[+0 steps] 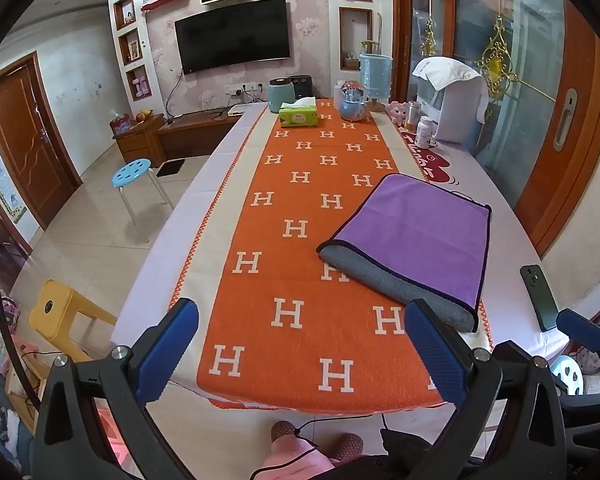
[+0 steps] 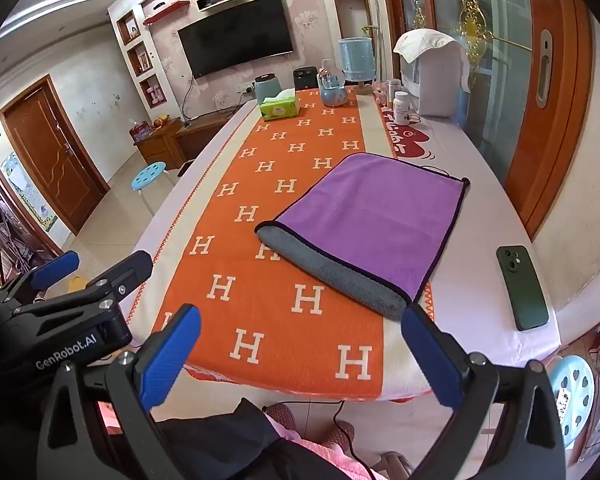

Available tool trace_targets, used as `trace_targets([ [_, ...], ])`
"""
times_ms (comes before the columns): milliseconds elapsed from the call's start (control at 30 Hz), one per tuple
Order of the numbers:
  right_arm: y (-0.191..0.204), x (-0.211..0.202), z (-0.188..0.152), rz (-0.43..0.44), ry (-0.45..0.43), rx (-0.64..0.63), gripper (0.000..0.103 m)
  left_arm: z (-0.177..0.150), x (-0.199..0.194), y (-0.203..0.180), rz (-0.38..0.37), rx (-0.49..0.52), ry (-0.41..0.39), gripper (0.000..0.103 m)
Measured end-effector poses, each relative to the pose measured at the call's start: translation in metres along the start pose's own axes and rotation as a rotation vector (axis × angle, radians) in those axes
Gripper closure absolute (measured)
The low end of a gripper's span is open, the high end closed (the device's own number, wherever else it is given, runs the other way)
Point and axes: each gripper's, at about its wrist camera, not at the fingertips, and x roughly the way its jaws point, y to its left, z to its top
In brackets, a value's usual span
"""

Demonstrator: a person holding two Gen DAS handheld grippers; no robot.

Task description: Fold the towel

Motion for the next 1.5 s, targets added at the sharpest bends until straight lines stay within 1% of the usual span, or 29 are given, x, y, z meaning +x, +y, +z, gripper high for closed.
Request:
trace_targets([
  [267,0.000,0.000,0.000,-0.003,0.004,-0.002,0.002,0.001,0.000,0.003,-0.012,-0.005,-0.001,0.001],
  [300,0.000,0.000,0.000,-0.003,0.005,-0.002,0.002,0.000,0.000,0.000,0.000,-0.002,-0.002,0.001],
  [900,-0.007,0.000,0.003,-0.003,0.011,0.002,0.002,0.001,-0.001,-0.003,0.001,-0.003,-0.005,0.001],
  [1000,-0.015,-0.001,-0.006,-0.012,0.008,0.000,0.002,0.003,-0.003,-0.005,0.000,0.002,-0.001,0.001],
  [1133,-0.012,-0.001,-0.007,-0.012,0.003,-0.009,0.002,0.004,-0.001,-0.008,0.014,0.012,0.007,0.001],
  [1233,-0.020,0.002,-0.004,-0.016,0.004,-0.011,0.002,0.006,-0.003,-0.015,0.019,0.012,0.006,0.001],
  [1367,-0.018,0.001,-0.001,-0.015,0.005,-0.007,0.002,0.006,0.000,-0.016,0.043,0.028,0.024,0.001],
  [1500,-0.020,0.001,0.002,-0.017,0.010,0.005,0.002,0.009,0.003,-0.017,0.048,0.033,0.037,0.001],
])
